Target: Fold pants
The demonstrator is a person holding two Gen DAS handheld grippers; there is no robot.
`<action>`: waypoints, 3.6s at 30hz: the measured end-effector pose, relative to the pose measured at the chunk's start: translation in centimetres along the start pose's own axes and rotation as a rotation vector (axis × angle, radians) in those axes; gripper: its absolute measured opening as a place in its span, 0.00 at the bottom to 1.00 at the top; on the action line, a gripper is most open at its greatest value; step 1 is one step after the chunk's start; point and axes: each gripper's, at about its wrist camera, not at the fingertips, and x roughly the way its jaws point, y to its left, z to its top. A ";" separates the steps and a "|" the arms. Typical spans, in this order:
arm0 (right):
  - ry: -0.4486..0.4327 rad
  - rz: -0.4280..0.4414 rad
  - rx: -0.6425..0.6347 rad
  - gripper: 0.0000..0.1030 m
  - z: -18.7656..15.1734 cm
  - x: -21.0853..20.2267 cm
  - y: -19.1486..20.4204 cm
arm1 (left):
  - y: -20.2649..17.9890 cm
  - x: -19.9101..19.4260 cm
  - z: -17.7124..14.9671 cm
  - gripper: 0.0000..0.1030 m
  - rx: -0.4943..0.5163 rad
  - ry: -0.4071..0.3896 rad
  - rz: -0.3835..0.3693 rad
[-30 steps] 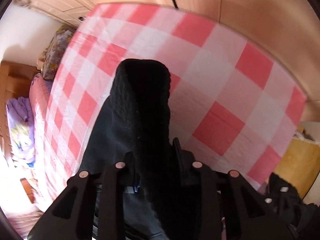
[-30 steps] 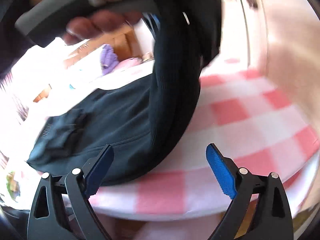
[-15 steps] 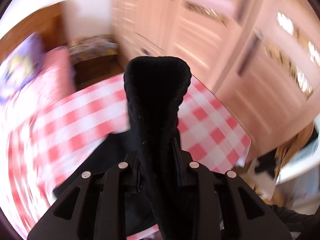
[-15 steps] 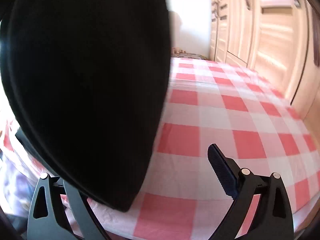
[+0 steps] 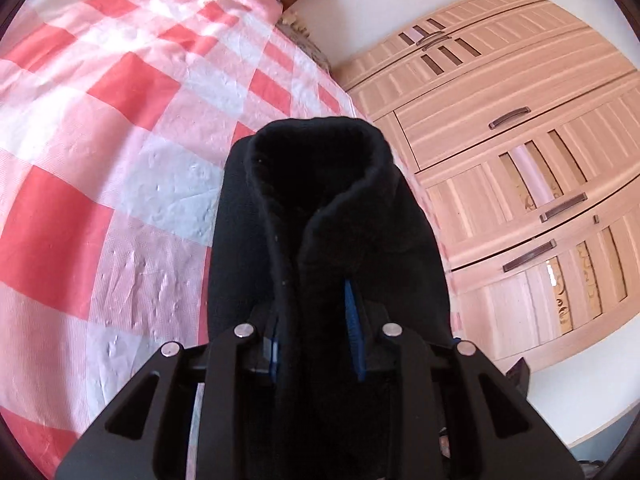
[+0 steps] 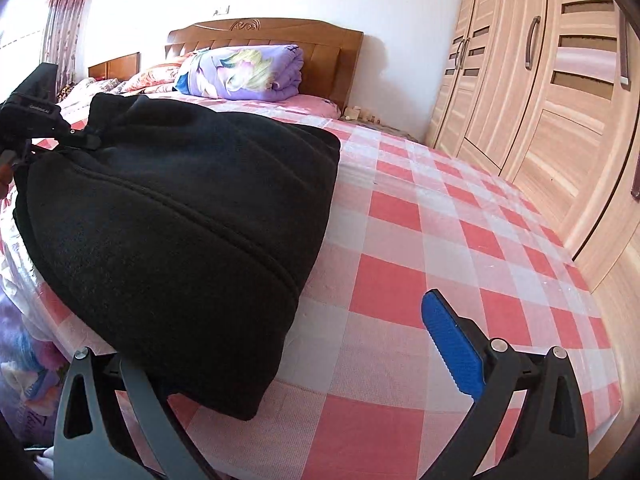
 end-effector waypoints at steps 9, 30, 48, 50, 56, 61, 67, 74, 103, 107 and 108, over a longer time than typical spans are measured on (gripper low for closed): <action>0.035 0.072 -0.125 0.95 -0.4 -1.0 1.2 | -1.3 -5.1 -2.7 0.81 0.029 -0.139 0.331; 0.110 0.445 0.050 0.95 2.2 1.0 0.7 | -11.3 1.9 -10.9 0.98 0.504 -0.166 0.651; 0.228 0.480 -0.100 0.96 16.9 7.7 6.0 | -10.5 1.7 -12.7 0.99 0.526 -0.266 0.642; 0.308 0.431 -0.151 0.96 17.4 11.3 8.4 | -10.6 1.7 -12.7 0.99 0.526 -0.261 0.645; 0.427 0.465 -0.035 0.96 18.2 17.5 8.8 | -10.4 1.8 -12.6 0.99 0.519 -0.253 0.646; 0.367 0.557 0.120 0.96 19.5 14.8 6.2 | -10.2 1.8 -12.9 0.99 0.522 -0.264 0.632; 0.403 0.412 -0.062 0.96 18.9 17.4 10.2 | -10.2 1.8 -13.1 0.99 0.523 -0.275 0.631; 0.368 0.398 0.098 0.96 20.7 18.3 8.4 | -10.3 1.8 -13.0 0.99 0.523 -0.267 0.630; 0.292 0.887 0.329 0.96 15.7 14.1 -0.9 | -15.8 -1.3 -8.7 0.98 0.515 -0.249 0.495; 0.384 0.761 0.290 0.95 16.0 18.6 0.7 | -14.7 3.7 -8.4 0.98 0.537 -0.114 0.568; 0.380 0.747 0.330 0.95 16.2 19.4 0.3 | -14.1 4.8 -8.6 0.98 0.542 -0.078 0.603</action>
